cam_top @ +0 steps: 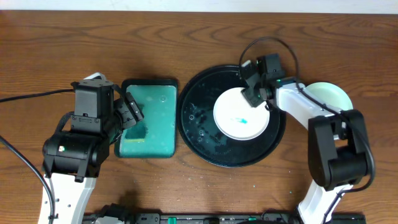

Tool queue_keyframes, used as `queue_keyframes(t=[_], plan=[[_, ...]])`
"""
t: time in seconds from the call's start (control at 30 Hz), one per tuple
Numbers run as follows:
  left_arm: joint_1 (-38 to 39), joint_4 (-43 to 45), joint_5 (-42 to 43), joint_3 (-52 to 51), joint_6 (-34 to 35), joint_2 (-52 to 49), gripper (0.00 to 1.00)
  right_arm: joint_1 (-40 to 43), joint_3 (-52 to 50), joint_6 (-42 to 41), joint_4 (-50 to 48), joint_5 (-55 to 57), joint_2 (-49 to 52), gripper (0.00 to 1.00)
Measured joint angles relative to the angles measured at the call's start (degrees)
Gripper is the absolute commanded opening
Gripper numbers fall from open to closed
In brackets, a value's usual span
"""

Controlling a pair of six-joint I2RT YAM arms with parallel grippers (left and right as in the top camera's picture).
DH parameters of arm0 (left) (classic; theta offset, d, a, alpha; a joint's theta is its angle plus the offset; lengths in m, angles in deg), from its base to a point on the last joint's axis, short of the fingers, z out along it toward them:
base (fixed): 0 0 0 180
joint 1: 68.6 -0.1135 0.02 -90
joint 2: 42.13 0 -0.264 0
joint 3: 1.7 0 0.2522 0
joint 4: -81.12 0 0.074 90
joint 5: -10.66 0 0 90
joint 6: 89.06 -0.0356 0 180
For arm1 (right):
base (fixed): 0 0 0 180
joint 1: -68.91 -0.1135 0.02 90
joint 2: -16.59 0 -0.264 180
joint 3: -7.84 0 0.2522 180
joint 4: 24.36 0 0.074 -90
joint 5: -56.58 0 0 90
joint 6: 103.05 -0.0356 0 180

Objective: Clean dirty plates on tray and stack at the side
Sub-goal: 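Grip the rim of the last white plate with the right gripper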

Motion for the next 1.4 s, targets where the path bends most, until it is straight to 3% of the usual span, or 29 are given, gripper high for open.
queue_keyframes(t=[0.17, 0.33, 0.77, 0.87, 0.93, 1.0, 1.27, 1.4], plan=[[0.0, 0.0, 0.0, 0.0, 0.0, 0.0, 0.82, 0.4, 0.7, 3.5, 3.1, -3.4, 0.0, 0.01], [0.0, 0.0, 0.0, 0.0, 0.0, 0.0, 0.82, 1.0, 0.7, -1.2, 5.0, -6.4, -0.6, 0.01], [0.0, 0.0, 0.0, 0.0, 0.0, 0.0, 0.82, -1.0, -1.0, -45.3, 29.9, -9.9, -13.9, 0.01], [0.0, 0.0, 0.0, 0.0, 0.0, 0.0, 0.82, -2.1, -1.4, -53.3, 30.0, -7.9, -14.4, 0.01], [0.0, 0.0, 0.0, 0.0, 0.0, 0.0, 0.82, -2.7, -2.8, -57.6, 28.1, -6.8, -14.4, 0.19], [0.0, 0.0, 0.0, 0.0, 0.0, 0.0, 0.82, -3.2, -4.4, -59.8, 25.9, -5.7, -14.4, 0.26], [0.0, -1.6, 1.7, 0.0, -0.2, -1.2, 0.82, -3.9, -6.4, -49.5, 22.5, -4.3, -14.2, 0.25], [0.0, -1.6, 2.0, -0.7, -0.6, -7.0, 0.69, -3.9, -6.4, -42.4, 22.6, -5.9, -14.8, 0.24]])
